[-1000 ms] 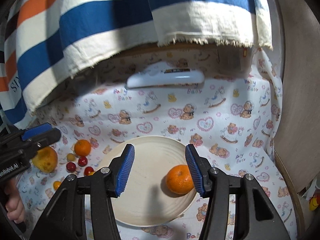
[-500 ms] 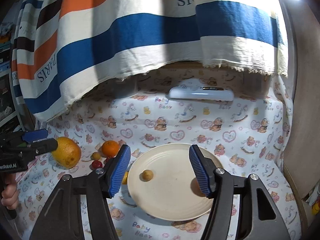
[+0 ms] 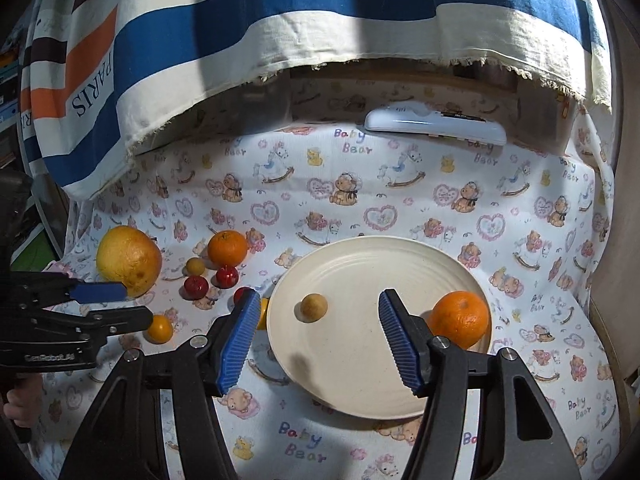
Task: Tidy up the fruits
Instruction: 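Close the left tool on the small orange while the right tool moves toward the red fruit, then close the right tool on the red pomegranate-like fruit while the left tool lifts the small orange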
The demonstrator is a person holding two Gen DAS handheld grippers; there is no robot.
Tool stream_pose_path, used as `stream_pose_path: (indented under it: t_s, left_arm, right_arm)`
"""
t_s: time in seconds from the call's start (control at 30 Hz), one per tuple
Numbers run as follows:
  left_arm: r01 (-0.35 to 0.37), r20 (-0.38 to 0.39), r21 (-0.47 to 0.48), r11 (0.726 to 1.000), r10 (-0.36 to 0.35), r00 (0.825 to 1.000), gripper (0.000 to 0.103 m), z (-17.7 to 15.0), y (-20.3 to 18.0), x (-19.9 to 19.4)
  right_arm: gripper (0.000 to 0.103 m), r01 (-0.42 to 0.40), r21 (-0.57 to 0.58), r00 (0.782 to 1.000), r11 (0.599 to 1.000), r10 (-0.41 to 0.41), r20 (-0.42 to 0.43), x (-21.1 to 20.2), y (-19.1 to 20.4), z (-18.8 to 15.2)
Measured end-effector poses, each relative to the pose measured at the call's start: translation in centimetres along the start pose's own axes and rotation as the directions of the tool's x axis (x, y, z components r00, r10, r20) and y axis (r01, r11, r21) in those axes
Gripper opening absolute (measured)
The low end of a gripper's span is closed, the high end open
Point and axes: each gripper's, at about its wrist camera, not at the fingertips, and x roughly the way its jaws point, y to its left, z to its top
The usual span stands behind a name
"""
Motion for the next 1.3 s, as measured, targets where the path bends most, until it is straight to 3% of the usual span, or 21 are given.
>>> stream_pose_path:
  t_s: [0.1,0.47,0.53,0.63,1.0,1.3]
  left_arm:
    - [-0.009,-0.048,0.017,1.0,0.01,0.999,0.035,-0.3,-0.1,1.6]
    - [-0.02,-0.115,-0.003,1.0,0.02,0.993,0.035,-1.1,0.3,3.9]
    - [-0.031,-0.119,0.006,1.0,0.031,0.992,0.028,-1.3,0.0,4.0]
    - [-0.02,-0.119,-0.006,1.0,0.019,0.993,0.028,-1.5,0.1,3.8]
    - [-0.054,0.061,-0.034,0.998,0.056,0.997,0.028,0.5,2.0,-1.4]
    - [-0.066,0.139,-0.085,0.994,0.078,0.987,0.028,1.6,4.8,-4.0]
  right_arm:
    - [0.063,0.004,0.001,1.0,1.0,-0.004,-0.008,0.3,-0.1,-0.1]
    - [0.063,0.018,0.015,1.0,1.0,-0.018,-0.024,0.6,-0.6,-0.1]
    - [0.063,0.035,0.015,0.999,0.999,-0.034,-0.028,0.7,-0.7,-0.1]
    - [0.063,0.043,0.025,0.999,0.999,-0.043,-0.032,0.8,-1.0,-0.1]
    - [0.063,0.006,-0.017,1.0,1.0,-0.006,-0.018,0.0,0.5,0.3]
    - [0.063,-0.09,-0.054,0.989,0.994,0.083,-0.126,2.6,4.9,1.6]
